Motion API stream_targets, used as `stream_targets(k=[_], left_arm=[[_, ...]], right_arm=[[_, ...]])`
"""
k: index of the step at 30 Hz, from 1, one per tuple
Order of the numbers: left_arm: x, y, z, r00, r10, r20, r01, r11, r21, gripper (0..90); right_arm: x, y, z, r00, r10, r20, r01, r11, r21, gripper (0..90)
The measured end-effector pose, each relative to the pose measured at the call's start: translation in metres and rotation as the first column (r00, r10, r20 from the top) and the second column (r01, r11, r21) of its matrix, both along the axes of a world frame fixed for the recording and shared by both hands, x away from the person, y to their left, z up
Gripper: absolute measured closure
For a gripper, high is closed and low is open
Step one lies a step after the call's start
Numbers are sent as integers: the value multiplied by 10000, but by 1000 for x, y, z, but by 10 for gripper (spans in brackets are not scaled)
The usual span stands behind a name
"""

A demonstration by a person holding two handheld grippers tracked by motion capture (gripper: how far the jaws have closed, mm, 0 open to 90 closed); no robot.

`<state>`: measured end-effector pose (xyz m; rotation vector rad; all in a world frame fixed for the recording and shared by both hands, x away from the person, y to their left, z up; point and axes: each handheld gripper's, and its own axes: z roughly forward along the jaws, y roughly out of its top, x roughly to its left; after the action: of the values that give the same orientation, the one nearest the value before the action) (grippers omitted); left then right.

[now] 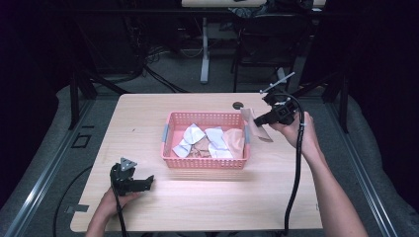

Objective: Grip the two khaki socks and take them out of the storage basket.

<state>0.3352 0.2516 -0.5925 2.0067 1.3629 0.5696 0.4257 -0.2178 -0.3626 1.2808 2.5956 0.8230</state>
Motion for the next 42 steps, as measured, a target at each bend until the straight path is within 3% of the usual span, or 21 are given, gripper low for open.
stream_targets(k=[8, 18, 34, 42], left_arm=[[0, 0, 0, 10000, 13, 10, -13, 10000, -1, 5], [0, 0, 0, 10000, 7, 1, -7, 10000, -3, 5], [0, 0, 0, 10000, 3, -2, -3, 10000, -3, 5], [0, 0, 0, 10000, 2, 1, -2, 10000, 2, 5]], right_arm=[[-5, -27, -5, 9987, -508, 41, 507, 9981, 346, 857], [-12, -51, -17, 9949, -1006, 107, 1002, 9943, 359, 857], [-7, -64, -40, 9893, -1437, -232, 1437, 9896, -31, 857], [3, -68, -66, 9823, -1764, -636, 1748, 9841, -298, 857]])
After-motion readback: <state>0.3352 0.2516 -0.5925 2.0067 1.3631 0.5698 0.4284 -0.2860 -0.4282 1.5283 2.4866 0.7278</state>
